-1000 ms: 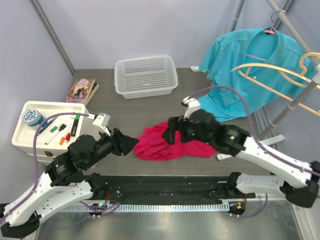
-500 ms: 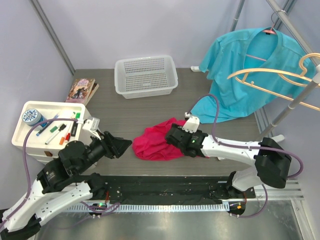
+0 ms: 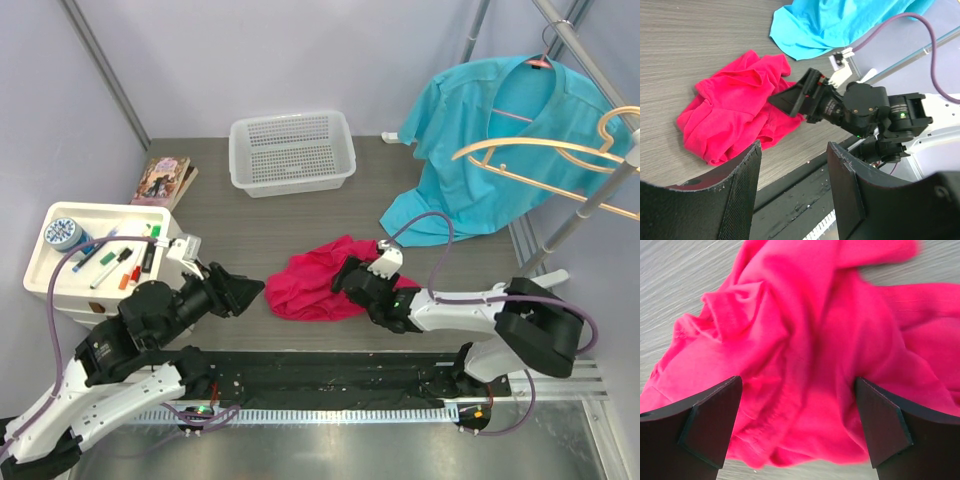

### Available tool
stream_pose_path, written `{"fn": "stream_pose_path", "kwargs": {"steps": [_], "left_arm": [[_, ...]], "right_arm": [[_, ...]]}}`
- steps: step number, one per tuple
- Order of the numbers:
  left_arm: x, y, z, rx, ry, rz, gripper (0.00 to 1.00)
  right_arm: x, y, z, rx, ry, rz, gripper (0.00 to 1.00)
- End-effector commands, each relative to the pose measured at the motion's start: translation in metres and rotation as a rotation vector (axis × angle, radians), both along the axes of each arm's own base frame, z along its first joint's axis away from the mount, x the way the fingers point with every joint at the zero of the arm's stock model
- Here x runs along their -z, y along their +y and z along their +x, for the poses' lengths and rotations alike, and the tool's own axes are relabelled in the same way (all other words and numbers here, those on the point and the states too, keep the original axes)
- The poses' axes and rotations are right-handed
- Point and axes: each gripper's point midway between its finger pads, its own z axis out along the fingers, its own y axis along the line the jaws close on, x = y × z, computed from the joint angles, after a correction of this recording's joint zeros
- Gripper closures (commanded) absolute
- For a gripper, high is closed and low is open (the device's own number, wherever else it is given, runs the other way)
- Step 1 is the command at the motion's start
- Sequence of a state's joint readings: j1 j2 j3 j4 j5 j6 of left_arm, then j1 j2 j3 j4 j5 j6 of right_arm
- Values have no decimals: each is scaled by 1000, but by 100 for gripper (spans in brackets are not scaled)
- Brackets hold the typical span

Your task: Remove the t-shirt from the hanger

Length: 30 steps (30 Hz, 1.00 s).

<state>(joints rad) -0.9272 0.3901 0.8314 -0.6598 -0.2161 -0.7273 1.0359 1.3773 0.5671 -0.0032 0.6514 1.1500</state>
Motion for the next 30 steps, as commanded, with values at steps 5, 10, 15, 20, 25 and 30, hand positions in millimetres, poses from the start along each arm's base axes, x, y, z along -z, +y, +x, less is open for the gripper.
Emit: {"fn": "stream_pose_path", "kwargs": {"steps": [5, 10, 15, 20, 25, 30], "left_arm": [[-8, 0, 2, -8, -6, -5, 44], [-9, 1, 2, -10, -6, -6, 44], [-6, -3, 5, -10, -4, 10, 44], [-5, -8, 9, -3, -6, 34, 43], [-9, -8, 11, -6, -18, 52, 43], [-12, -3, 10, -16, -27, 50, 43]], "right_arm": [[3, 53, 30, -40, -43, 5, 1], [8, 27, 39, 70, -84, -296, 7], [22, 7, 28, 86, -107, -439, 28], [18, 12, 25, -24, -151, -403, 70], [-27, 39, 33, -109, -232, -251, 99], [-98, 64, 49, -187, -366, -103, 99]]}}
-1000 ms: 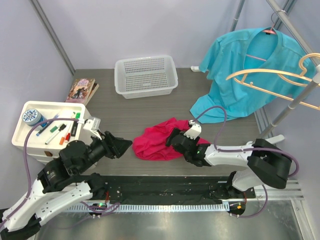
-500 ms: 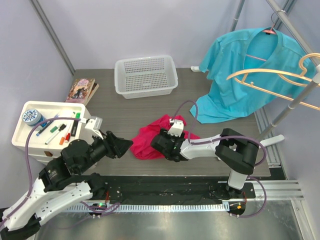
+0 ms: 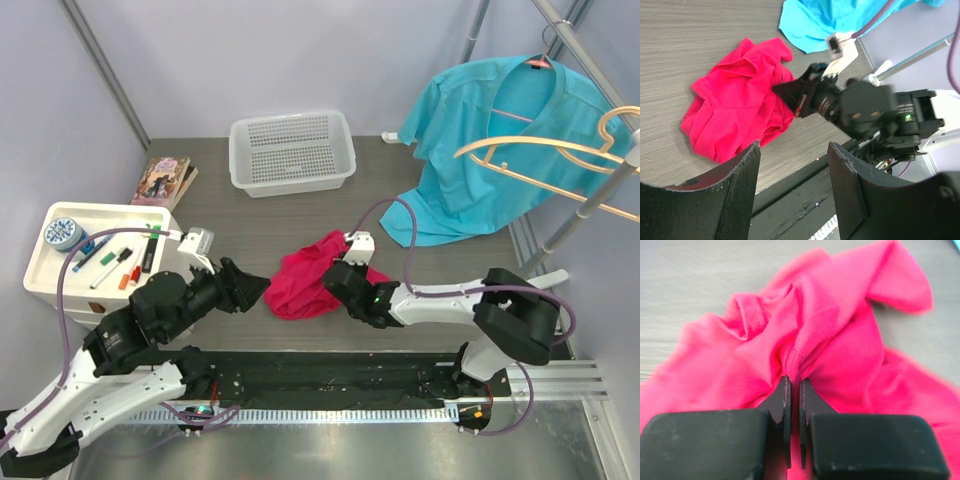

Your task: Remove the t-shirt from the hanger

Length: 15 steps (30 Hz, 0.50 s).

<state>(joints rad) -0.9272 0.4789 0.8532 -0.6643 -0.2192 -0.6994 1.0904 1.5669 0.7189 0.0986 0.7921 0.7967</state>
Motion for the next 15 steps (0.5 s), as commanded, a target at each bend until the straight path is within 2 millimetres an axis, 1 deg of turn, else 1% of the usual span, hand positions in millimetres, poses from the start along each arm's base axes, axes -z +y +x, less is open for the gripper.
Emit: {"fn": "stream_pose_path", "kwargs": {"steps": [1, 2, 3, 4, 5, 7, 8, 10, 11, 13, 14, 15], "left_arm": [[-21, 8, 2, -27, -51, -23, 43], [-20, 10, 2, -32, -50, -22, 43], [-20, 12, 2, -38, -52, -23, 43], [-20, 14, 2, -47, -52, -20, 43], [-19, 15, 2, -52, -51, -19, 43], [-18, 16, 3, -62, -50, -21, 43], [-18, 16, 3, -61, -47, -22, 43], [-18, 15, 4, -63, -43, -20, 43], [-19, 14, 4, -64, -42, -24, 43], [-20, 12, 5, -64, -39, -28, 43], [-20, 11, 5, -62, -36, -33, 43], [-19, 10, 6, -63, -33, -34, 43]], "right_arm": [[-107, 32, 29, -84, -208, 217, 99], [-121, 30, 34, -81, -234, 228, 99], [-144, 33, 42, -86, -274, 246, 99], [-157, 25, 56, -62, -298, 250, 99], [-184, 28, 66, -59, -345, 292, 99], [-211, 23, 84, -50, -406, 302, 99], [-237, 18, 101, -26, -467, 348, 99], [-259, 20, 118, -50, -511, 368, 99], [-279, 20, 134, -41, -543, 385, 99], [-301, 26, 146, -57, -572, 396, 99], [-319, 31, 160, -51, -605, 416, 99], [-328, 36, 166, -59, -624, 419, 99]]}}
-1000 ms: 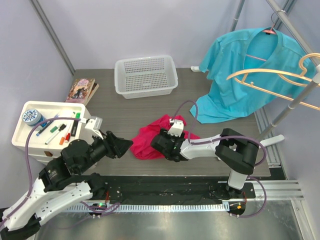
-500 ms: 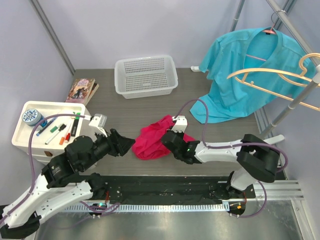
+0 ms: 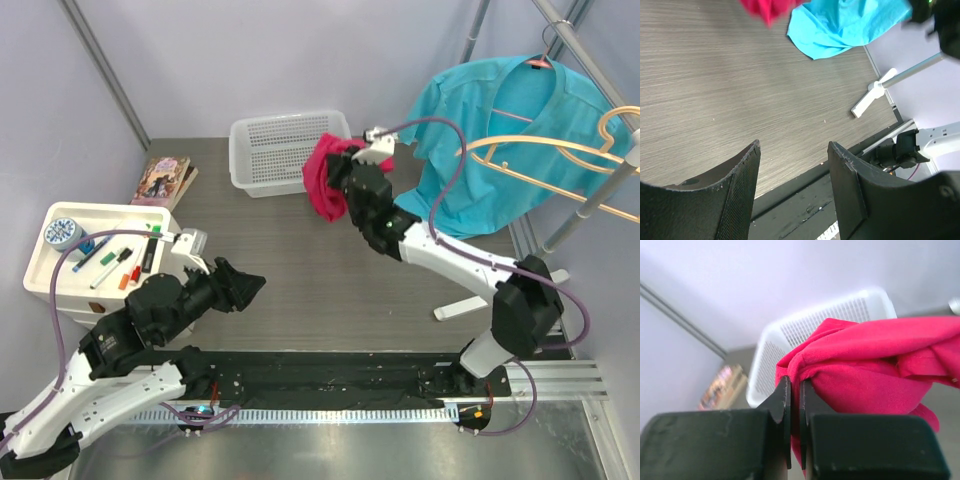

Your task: Remove the t-shirt from the hanger

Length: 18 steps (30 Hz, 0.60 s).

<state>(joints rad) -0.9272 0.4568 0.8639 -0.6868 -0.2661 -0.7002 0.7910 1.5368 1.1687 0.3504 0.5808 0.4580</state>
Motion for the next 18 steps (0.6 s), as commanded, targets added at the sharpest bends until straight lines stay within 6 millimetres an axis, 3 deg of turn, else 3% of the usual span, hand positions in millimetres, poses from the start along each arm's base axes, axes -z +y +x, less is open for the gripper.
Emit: {"fn": "stream_pose_path", "kwargs": {"steps": [1, 2, 3, 4, 5, 6, 7, 8, 9, 10, 12, 13, 14, 15, 17, 18], "left_arm": [[-15, -2, 4, -15, -15, -32, 43], [-14, -3, 4, -14, -11, -34, 43], [-15, -4, 4, -12, -8, -37, 43], [-15, -5, 4, -9, -3, -37, 43], [-16, -7, 4, -3, -1, -40, 43], [-16, -8, 3, 2, 4, -42, 43], [-17, -9, 3, 3, 6, -44, 44], [-15, -10, 4, 5, 11, -43, 43], [-17, -11, 3, 8, 13, -52, 44], [-16, -13, 3, 11, 17, -53, 43], [-15, -15, 3, 17, 23, -56, 44], [-16, -16, 3, 18, 25, -60, 44], [-16, -17, 3, 21, 26, -59, 44], [-16, -18, 3, 26, 27, -59, 44], [-16, -20, 2, 30, 34, -60, 44], [-14, -20, 2, 31, 38, -60, 44]], "right_arm": [[-91, 28, 33, -70, -218, 81, 99], [-120, 30, 39, -69, -275, 115, 99], [-101, 42, 59, -71, -259, 79, 99], [-101, 47, 69, -77, -274, 54, 99], [-123, 49, 77, -69, -314, 75, 99], [-91, 58, 101, -58, -278, 35, 99], [-101, 62, 111, -64, -295, 38, 99], [-86, 66, 124, -54, -270, 19, 99], [-49, 75, 143, -44, -214, -16, 99], [-49, 78, 154, -36, -215, -6, 99], [-13, 91, 169, -59, -142, -41, 97], [15, 100, 182, -64, -102, -61, 93], [37, 103, 184, -74, -48, -88, 84], [50, 106, 186, -81, -26, -103, 56], [71, 111, 185, -109, 38, -144, 36], [71, 111, 183, -119, 48, -144, 22]]}}
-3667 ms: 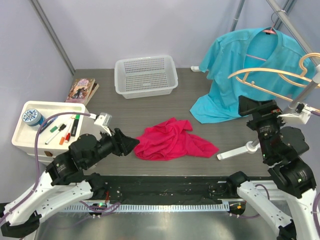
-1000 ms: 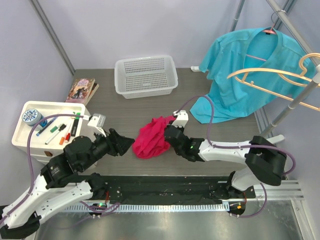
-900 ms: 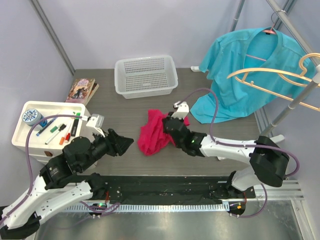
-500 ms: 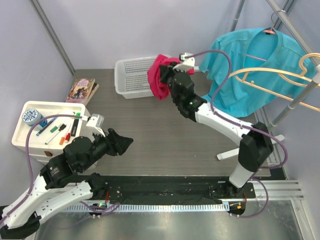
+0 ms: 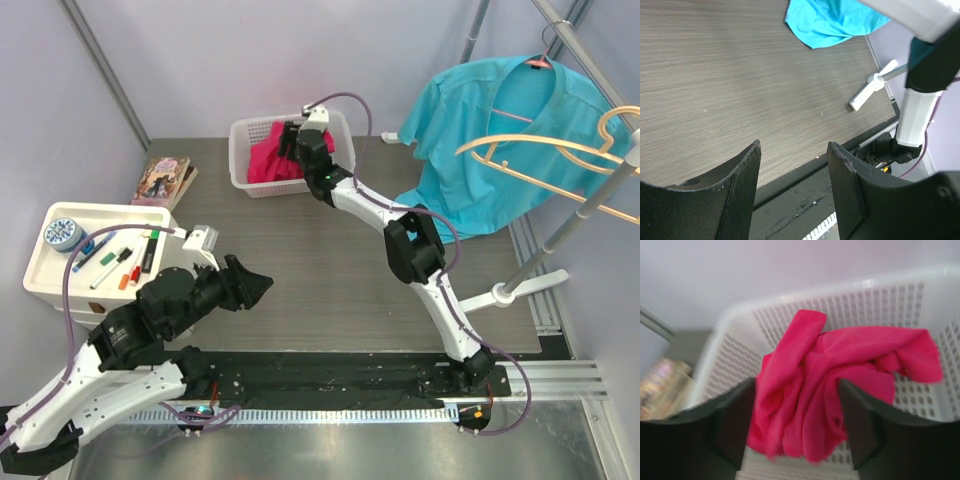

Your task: Remove the t-shirt from the hanger

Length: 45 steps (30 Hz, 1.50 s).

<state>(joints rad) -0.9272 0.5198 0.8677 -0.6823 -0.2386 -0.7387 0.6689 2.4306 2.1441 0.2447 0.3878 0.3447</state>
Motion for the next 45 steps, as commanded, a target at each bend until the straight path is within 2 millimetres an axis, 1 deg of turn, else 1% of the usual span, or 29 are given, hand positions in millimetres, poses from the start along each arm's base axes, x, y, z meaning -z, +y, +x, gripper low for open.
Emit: {"fn": "stream_pose_path", "kwargs": {"steps": [1, 2, 4, 5, 6, 7, 8, 9, 10, 11, 12, 13, 14, 15, 16, 18, 19, 21, 22, 26, 28, 31, 35, 36, 38, 41, 42, 43, 45], "left_arm": [[-24, -9, 1, 17, -24, -78, 44], [-22, -11, 0, 22, -19, -79, 44], [-22, -14, -1, 33, -11, -96, 44], [-20, -16, 0, 35, -8, -101, 44], [-20, -17, -1, 39, -7, -111, 44], [-19, -19, -2, 44, -3, -119, 44], [-19, -21, -2, 45, -2, -138, 44], [-19, -22, -2, 46, -1, -152, 45], [-19, -23, -2, 49, -1, -166, 45], [-13, -26, -4, 58, 16, -179, 45], [-16, -29, -3, 63, 9, -205, 45], [-11, -31, -3, 66, 14, -213, 45], [-11, -33, -5, 74, 18, -226, 45], [-14, -35, -5, 79, 14, -250, 45], [-11, -37, -4, 81, 21, -248, 45], [-10, -39, -4, 84, 26, -253, 45], [-11, -40, -3, 87, 26, -252, 44], [-7, -44, -3, 99, 41, -239, 44], [-5, -45, -3, 97, 44, -236, 45], [1, -48, -1, 97, 48, -250, 45], [5, -49, -3, 101, 53, -262, 45], [6, -49, -3, 101, 52, -278, 45], [4, -46, -6, 102, 50, -291, 45], [4, -45, -7, 104, 50, -292, 45], [1, -43, -8, 101, 49, -296, 45], [-1, -41, -9, 98, 52, -293, 45], [-1, -40, -10, 97, 56, -291, 45], [0, -40, -10, 95, 62, -286, 45], [1, -41, -10, 95, 77, -288, 45]], "right_arm": [[-6, 3, -9, -44, 87, -45, 20], [-19, 1, -14, -44, 88, -48, 19], [-23, -12, -24, -26, 131, -90, 18], [-48, -19, -33, -27, 115, -83, 17], [-60, -27, -39, -15, 115, -89, 17], [-49, -35, -48, -5, 161, -119, 18], [-79, -47, -61, 5, 137, -97, 17], [-84, -54, -70, 8, 141, -95, 17], [-63, -59, -80, 3, 191, -120, 17], [-66, -64, -89, -5, 201, -117, 17], [-83, -72, -102, -13, 192, -100, 17], [-63, -78, -116, -22, 251, -123, 17], [-59, -81, -125, -30, 271, -133, 18], [-74, -86, -141, -48, 258, -116, 18], [-48, -92, -154, -51, 309, -153, 18], [-37, -100, -175, -49, 334, -161, 18], [-22, -103, -195, -68, 360, -186, 18], [-9, -110, -214, -63, 380, -206, 17], [4, -115, -233, -81, 401, -227, 17], [26, -122, -267, -102, 425, -277, 15], [28, -135, -273, -56, 444, -286, 15], [2, -163, -267, 83, 393, -279, 15], [-60, -186, -242, 226, 260, -279, 15], [-85, -187, -232, 259, 218, -257, 15], [-111, -203, -217, 364, 168, -258, 14], [-160, -232, -194, 563, 85, -185, 13], [-183, -241, -185, 632, 33, -116, 13], [-194, -260, -183, 745, 3, -93, 10], [-215, -280, -169, 868, -65, 27, 10]]}}
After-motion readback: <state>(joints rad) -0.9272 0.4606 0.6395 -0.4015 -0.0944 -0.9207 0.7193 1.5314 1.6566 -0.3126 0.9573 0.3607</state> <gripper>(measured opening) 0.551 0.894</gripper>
